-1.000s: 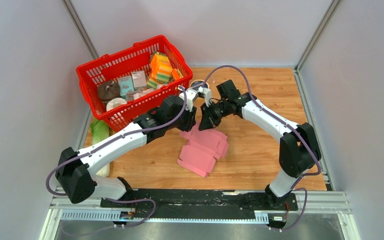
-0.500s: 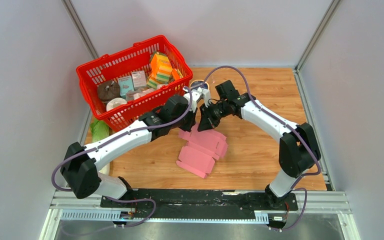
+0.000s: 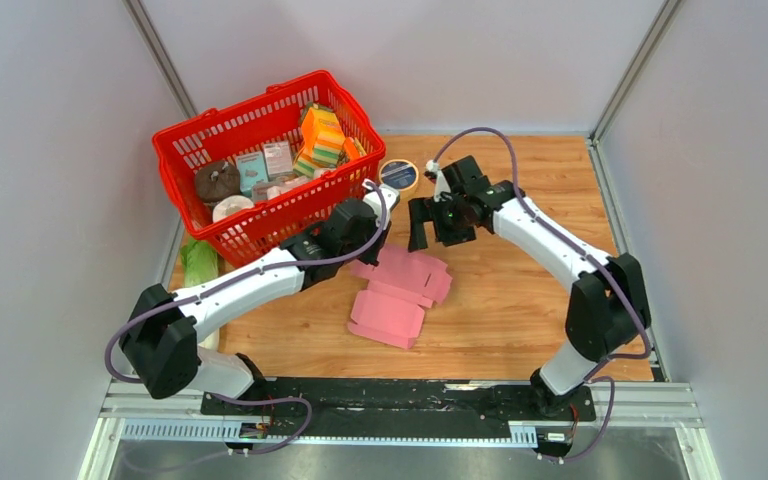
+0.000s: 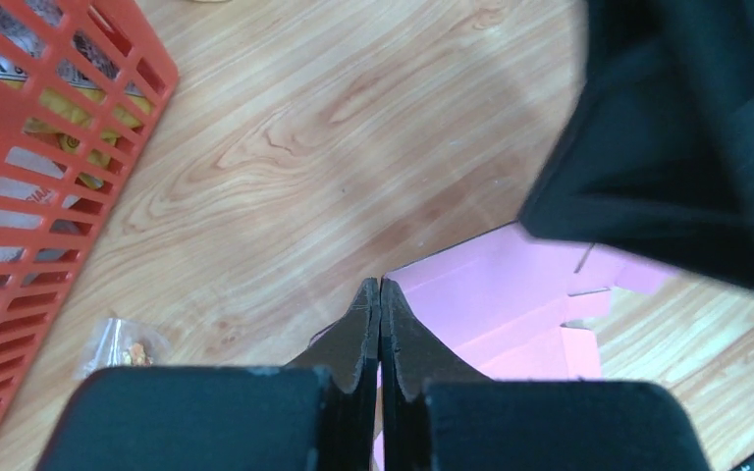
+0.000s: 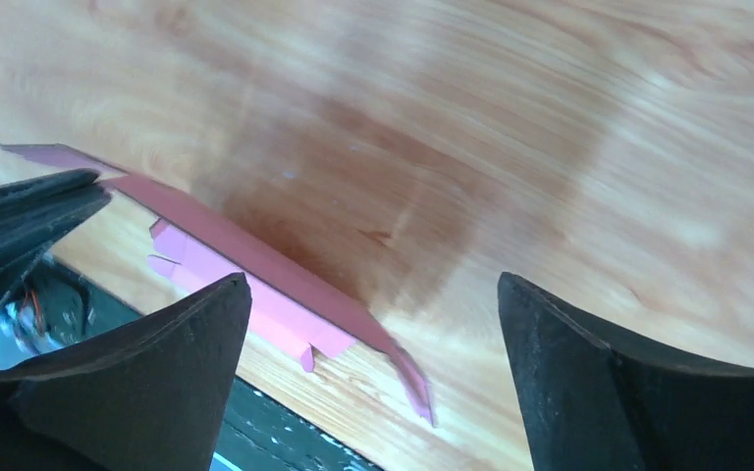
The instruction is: Fold the paper box
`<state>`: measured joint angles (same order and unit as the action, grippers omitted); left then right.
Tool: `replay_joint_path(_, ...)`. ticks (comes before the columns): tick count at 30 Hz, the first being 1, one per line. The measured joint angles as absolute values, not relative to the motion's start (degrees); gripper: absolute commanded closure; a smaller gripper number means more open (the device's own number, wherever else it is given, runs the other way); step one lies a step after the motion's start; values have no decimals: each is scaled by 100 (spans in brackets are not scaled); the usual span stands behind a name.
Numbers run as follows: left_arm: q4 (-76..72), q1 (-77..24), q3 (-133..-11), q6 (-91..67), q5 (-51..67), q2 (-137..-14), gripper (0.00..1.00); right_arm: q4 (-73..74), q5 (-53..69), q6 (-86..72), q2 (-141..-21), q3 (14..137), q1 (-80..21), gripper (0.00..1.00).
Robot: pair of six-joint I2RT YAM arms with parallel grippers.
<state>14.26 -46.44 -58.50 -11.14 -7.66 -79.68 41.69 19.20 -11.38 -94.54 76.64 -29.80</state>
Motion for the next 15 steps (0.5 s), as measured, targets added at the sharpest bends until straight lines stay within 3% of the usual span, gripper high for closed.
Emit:
replay_joint_path(8, 344, -4646, -5162, -1345, -1205, -7717, 100, 4646, 198, -3931, -8018, 7623, -3037, 0)
replay_joint_path(11, 23, -4648, -4967, -1409, -1341, -7653, 100, 4615, 54, -5223, -7640, 7609, -3358, 1)
replay_joint_path(15, -231, -4648, -4886, -1455, -1540, -7588, 100, 4552, 185, -6884, -7640, 7542, -3498, 10)
